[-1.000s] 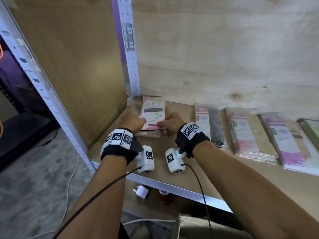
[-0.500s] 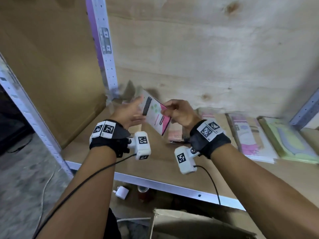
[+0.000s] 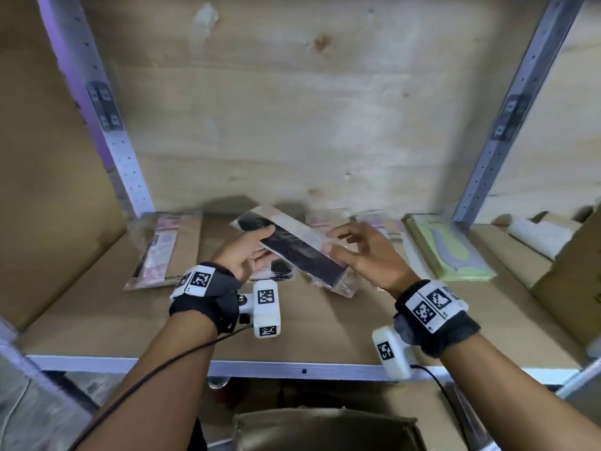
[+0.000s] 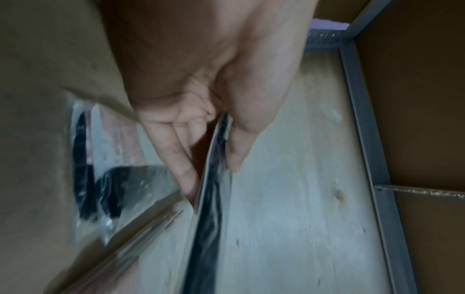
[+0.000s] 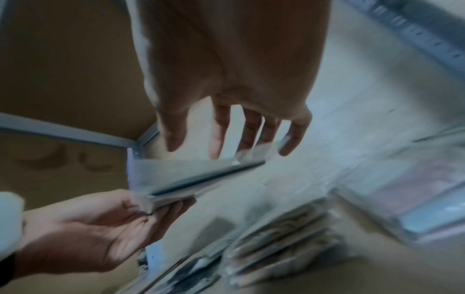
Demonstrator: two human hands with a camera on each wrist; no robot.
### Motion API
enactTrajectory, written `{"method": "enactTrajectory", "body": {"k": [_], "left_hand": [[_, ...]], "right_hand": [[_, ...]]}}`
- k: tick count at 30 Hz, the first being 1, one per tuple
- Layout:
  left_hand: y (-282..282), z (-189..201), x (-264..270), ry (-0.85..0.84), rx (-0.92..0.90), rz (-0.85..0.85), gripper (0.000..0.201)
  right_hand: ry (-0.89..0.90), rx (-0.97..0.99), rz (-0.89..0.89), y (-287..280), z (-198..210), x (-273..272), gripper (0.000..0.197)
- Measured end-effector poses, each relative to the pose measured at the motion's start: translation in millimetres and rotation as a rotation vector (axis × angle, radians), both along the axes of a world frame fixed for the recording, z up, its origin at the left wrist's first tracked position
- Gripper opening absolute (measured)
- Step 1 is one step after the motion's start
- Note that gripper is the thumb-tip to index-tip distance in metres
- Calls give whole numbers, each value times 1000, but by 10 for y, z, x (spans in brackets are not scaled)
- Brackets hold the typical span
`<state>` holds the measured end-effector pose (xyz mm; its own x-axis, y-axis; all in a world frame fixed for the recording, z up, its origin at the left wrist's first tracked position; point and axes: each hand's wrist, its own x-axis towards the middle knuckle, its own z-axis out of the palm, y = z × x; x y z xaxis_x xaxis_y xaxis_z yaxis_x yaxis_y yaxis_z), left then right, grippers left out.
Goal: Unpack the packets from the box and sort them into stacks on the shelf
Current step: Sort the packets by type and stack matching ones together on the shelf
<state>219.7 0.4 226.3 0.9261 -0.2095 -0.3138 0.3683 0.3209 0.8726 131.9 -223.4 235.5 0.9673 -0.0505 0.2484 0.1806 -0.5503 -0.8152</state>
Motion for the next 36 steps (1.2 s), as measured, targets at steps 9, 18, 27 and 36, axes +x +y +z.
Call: {"method": "enactTrajectory", "body": {"k": [9, 18, 27, 36], "left_hand": [[-413, -161, 32, -58, -51, -223, 26], [-162, -72, 169, -159, 292, -207, 39], [-86, -127, 132, -246, 388, 0, 23], [-378, -118, -187, -104, -43, -106, 25]], "right_hand": [[294, 364, 47, -604, -179, -85, 28], [333, 409, 115, -814, -241, -106, 33], [336, 555, 76, -805, -302, -72, 46], [304, 871, 22, -537, -271, -20, 37]]}}
